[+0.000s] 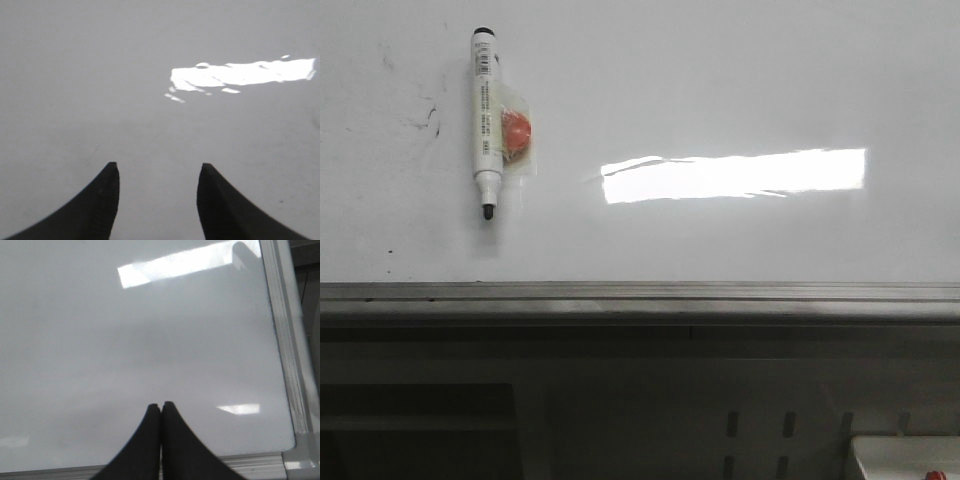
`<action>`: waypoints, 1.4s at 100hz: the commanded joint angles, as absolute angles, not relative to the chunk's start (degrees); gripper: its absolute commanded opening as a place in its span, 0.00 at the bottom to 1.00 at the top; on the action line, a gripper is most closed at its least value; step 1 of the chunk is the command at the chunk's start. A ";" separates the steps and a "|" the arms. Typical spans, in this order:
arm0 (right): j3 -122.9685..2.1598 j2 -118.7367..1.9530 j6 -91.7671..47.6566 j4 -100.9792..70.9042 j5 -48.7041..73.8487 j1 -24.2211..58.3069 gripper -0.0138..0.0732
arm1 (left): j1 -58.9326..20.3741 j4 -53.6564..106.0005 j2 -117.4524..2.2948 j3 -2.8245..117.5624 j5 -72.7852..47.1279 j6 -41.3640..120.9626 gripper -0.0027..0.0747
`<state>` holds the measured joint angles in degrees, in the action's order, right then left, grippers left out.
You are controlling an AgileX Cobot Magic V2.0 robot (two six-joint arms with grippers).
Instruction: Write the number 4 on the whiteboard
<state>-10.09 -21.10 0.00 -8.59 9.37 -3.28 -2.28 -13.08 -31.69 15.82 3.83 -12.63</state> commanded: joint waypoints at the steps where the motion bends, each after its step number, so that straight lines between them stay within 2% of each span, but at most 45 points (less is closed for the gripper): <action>1: -12.13 -21.98 -0.76 -8.48 4.39 -3.61 0.08 | -6.61 -12.37 -32.93 17.70 11.67 -12.95 0.50; 26: -12.13 -21.98 -0.76 -8.48 4.39 -3.61 0.08 | -25.64 -9.88 -38.30 17.70 15.36 -17.65 0.50; 48: -12.13 -21.98 -0.76 -8.48 4.39 -3.61 0.08 | -34.99 -6.74 -48.63 17.70 25.64 -17.65 0.50; 58: -12.13 -21.98 -0.76 -8.48 4.39 -3.61 0.08 | -38.01 -6.07 -54.36 17.70 30.95 -17.65 0.56; 77: -12.13 -21.98 -0.76 -8.48 4.39 -3.61 0.08 | -39.49 -2.18 -62.80 17.70 37.34 -17.87 0.65; 120: -12.13 -21.98 -0.76 -8.48 4.39 -3.61 0.08 | -41.63 -2.74 -69.99 18.73 43.80 -20.45 0.65; 132: -12.13 -21.98 -0.76 -8.48 4.39 -3.61 0.08 | -41.63 -2.33 -71.09 18.73 44.21 -20.45 0.63; 140: -12.13 -21.98 -0.76 -8.48 4.39 -3.61 0.08 | -41.63 -2.22 -71.94 18.73 44.21 -20.93 0.54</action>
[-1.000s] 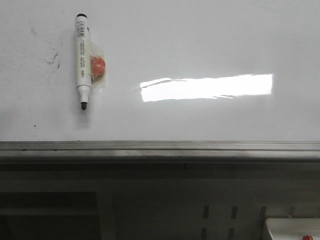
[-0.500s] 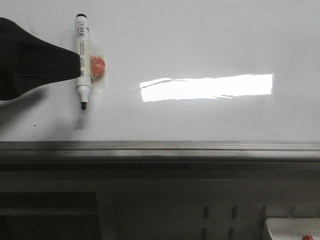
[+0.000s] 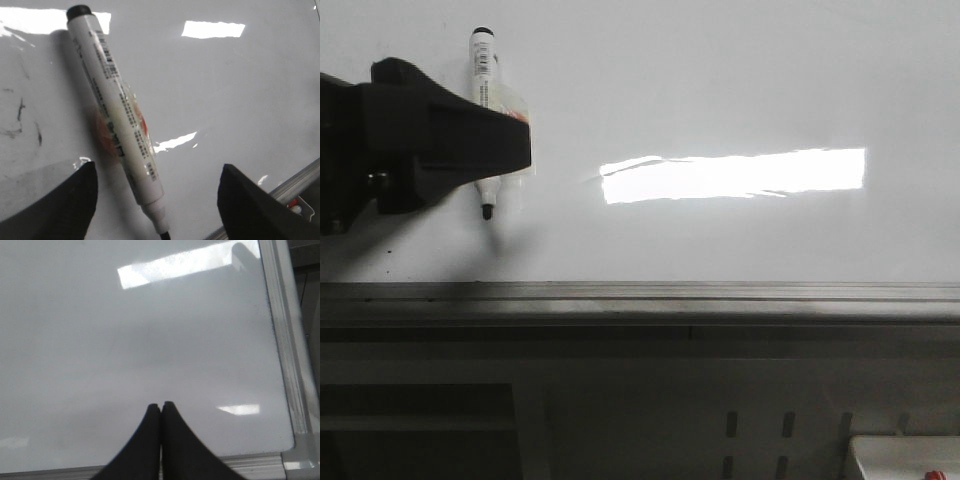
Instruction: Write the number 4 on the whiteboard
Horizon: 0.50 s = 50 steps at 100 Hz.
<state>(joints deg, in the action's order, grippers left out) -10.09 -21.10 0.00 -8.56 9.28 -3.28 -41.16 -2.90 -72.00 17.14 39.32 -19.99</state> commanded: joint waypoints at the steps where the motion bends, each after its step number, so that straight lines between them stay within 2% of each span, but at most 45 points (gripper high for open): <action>1: -12.13 -21.98 -0.76 -8.48 4.39 -3.61 0.08 | -41.63 -2.22 -72.11 18.73 44.21 -20.96 0.53; 24: -12.13 -21.98 -0.76 -8.48 4.39 -3.61 0.08 | -41.63 -2.22 -73.70 18.73 46.36 -22.23 0.00; 50: -12.13 -21.98 -0.76 -8.48 4.98 -3.61 0.08 | -41.63 -2.90 -74.44 18.73 48.29 -22.23 0.01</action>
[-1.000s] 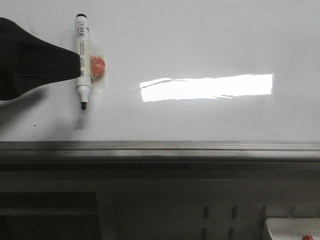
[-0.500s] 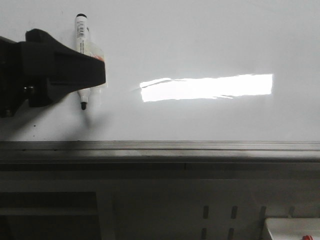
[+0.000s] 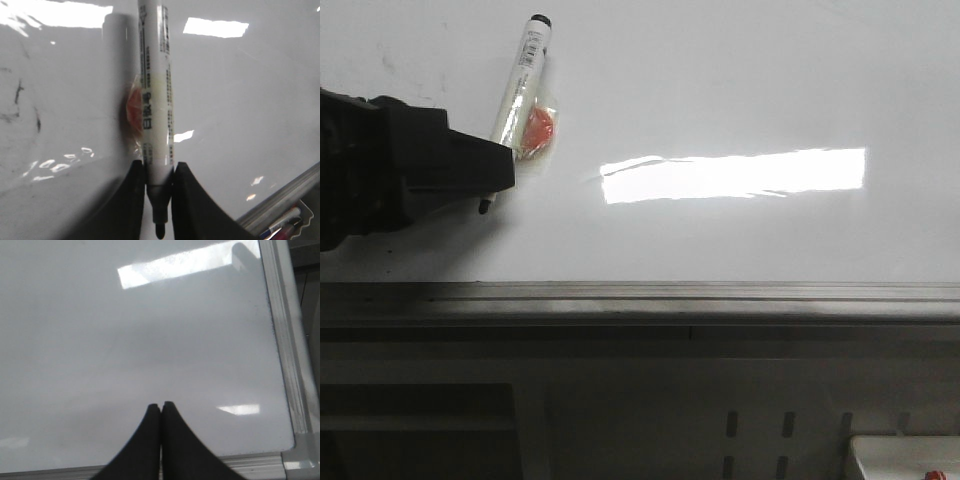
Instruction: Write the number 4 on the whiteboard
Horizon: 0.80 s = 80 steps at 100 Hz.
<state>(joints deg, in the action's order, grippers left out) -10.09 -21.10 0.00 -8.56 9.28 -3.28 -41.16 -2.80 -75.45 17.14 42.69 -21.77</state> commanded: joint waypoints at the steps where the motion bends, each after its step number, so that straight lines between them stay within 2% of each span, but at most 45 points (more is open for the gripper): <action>1: -12.13 -21.98 -0.76 -8.48 5.22 -3.61 0.08 | -41.63 -2.92 -74.44 18.73 48.55 -22.23 0.01; 15: -14.81 -21.98 -0.76 -8.62 10.56 -1.36 0.08 | -41.63 -6.32 -74.34 18.73 49.27 -21.64 0.01; 24: -18.45 -22.66 -1.47 -8.62 14.88 3.21 0.08 | -41.63 -8.84 -74.34 18.53 49.38 -21.38 0.01; 60: -31.79 -37.08 -7.04 -8.62 17.40 35.28 0.09 | -41.63 -21.11 -74.26 18.48 52.28 -9.70 0.01; 67: -35.29 -41.17 -8.36 -8.62 18.15 40.24 0.19 | -41.63 -25.17 -74.11 18.48 52.77 -8.03 0.01; 80: -41.84 -47.71 -8.36 -8.62 19.79 45.33 0.59 | -41.63 -30.66 -72.74 18.48 53.21 -6.61 0.01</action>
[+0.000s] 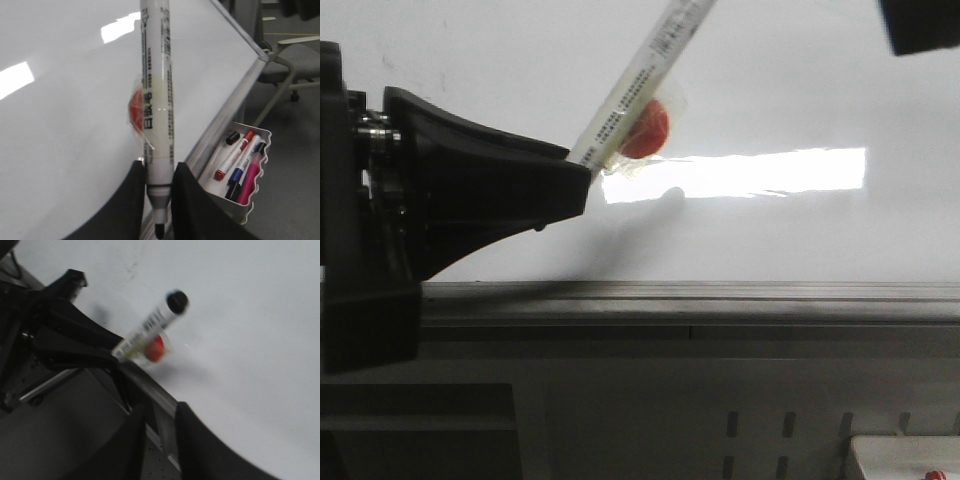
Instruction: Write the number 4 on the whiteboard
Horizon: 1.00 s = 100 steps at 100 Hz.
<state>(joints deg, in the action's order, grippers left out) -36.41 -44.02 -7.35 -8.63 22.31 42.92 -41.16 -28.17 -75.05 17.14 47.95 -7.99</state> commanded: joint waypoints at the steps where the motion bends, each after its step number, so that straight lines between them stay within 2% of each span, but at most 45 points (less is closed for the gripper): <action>1: -42.16 -47.95 -8.36 -8.62 20.07 45.58 0.61 | -41.63 -30.87 -72.62 18.48 53.21 -6.48 0.01; 5: -44.17 -49.23 -8.36 -8.62 21.00 45.86 0.70 | -41.63 -31.18 -71.67 18.48 53.21 -6.08 0.01; 9: -45.68 -50.57 -8.36 -8.62 21.89 45.86 0.71 | -41.63 -31.18 -70.97 18.48 53.21 -5.55 0.01; 30: -50.30 -55.74 -8.36 -8.62 21.37 46.07 0.59 | -41.52 -31.27 -68.87 18.48 53.21 -3.66 0.01; 52: -51.45 -58.31 -8.36 -8.62 19.84 46.07 0.56 | -41.52 -31.70 -68.77 18.48 53.21 -3.66 0.01; 62: -51.45 -58.31 -8.36 -8.62 18.66 46.07 0.44 | -41.52 -32.46 -68.77 18.48 53.21 -3.66 0.01; 75: -51.45 -58.31 -8.36 -8.62 18.45 46.07 0.08 | -41.52 -32.82 -68.77 18.48 53.21 -3.66 0.01; 91: -51.45 -58.31 -8.24 -9.01 18.45 46.07 0.08 | -41.52 -32.36 -68.49 18.48 51.89 -3.66 0.03; 96: -51.45 -58.31 -8.24 -9.02 18.45 46.07 0.08 | -41.40 -32.15 -68.14 18.48 50.65 -3.66 0.10; 100: -51.45 -58.31 -8.24 -9.02 18.57 46.07 0.08 | -40.80 -32.15 -67.68 18.48 49.70 -3.85 0.20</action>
<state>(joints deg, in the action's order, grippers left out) -49.54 -58.88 -7.48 -11.54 22.76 46.71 -41.16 -33.60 -69.76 17.25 47.07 -3.33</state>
